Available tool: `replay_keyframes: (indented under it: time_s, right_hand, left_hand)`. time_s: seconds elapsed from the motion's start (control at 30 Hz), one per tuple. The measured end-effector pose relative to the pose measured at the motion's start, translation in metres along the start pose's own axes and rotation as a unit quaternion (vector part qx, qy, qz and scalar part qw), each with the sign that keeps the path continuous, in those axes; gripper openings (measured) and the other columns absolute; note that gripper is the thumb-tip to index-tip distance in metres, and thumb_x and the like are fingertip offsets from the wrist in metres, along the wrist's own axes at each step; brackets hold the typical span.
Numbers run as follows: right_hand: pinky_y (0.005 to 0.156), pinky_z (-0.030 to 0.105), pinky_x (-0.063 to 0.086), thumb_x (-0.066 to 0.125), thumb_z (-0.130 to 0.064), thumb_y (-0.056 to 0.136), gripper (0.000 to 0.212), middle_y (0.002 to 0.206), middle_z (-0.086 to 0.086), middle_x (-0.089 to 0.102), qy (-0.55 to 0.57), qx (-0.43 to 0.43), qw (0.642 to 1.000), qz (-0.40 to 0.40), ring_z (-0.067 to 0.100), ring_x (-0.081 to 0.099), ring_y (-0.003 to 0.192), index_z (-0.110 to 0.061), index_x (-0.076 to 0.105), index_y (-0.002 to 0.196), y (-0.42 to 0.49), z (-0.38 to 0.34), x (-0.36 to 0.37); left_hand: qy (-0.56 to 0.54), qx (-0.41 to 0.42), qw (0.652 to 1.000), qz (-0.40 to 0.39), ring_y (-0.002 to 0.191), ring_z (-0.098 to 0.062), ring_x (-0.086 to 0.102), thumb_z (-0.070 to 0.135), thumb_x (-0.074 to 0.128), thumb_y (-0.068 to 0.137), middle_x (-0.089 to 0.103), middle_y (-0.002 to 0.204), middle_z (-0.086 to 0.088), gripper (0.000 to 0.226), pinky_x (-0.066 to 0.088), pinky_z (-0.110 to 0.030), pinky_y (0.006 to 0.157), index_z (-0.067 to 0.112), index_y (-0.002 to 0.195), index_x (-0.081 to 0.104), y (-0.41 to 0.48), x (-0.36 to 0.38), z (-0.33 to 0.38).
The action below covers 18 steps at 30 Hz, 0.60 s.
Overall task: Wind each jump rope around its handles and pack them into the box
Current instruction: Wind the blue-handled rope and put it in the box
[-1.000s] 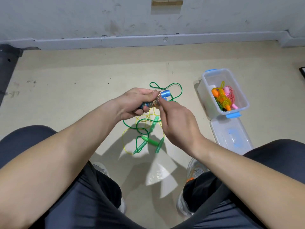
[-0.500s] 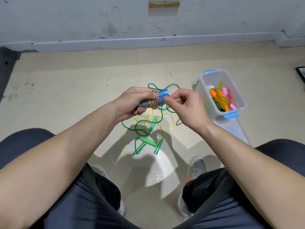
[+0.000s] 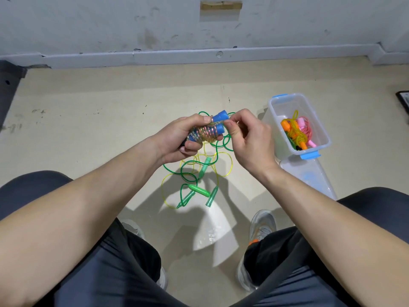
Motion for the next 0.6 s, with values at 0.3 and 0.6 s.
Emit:
replay_keyframes:
  time_s: [0.3,0.6]
  right_hand:
    - [0.045,0.019,0.025,0.056,-0.01,0.101,0.02,0.057,-0.006,0.064,0.331,0.148,0.919,-0.156,0.004,0.036,0.045,-0.012,0.059,0.081,0.004,-0.008,0.011]
    - [0.044,0.018,0.022,0.059,-0.011,0.099,0.04,0.062,0.007,0.054,0.379,0.27,0.857,-0.22,0.006,0.027,0.044,-0.025,0.066,0.063,-0.001,0.005,0.02]
  left_hand:
    - [-0.048,-0.007,0.998,-0.043,0.029,0.001,0.029,0.032,0.046,0.089,0.07,0.08,-0.003,0.023,0.011,-0.013,0.034,0.015,0.099,0.057,-0.004,0.002,0.002]
    - [-0.015,0.001,0.999,-0.049,0.028,-0.001,0.028,0.036,0.066,0.07,0.07,0.081,-0.012,0.025,0.013,-0.013,0.033,0.018,0.086,0.074,-0.004,-0.003,0.0]
Point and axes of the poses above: each hand's wrist, its own y-axis towards the middle knuckle, its own x-axis out of the palm, z = x × y, the point moved 4 cm from there along y, towards the middle knuckle
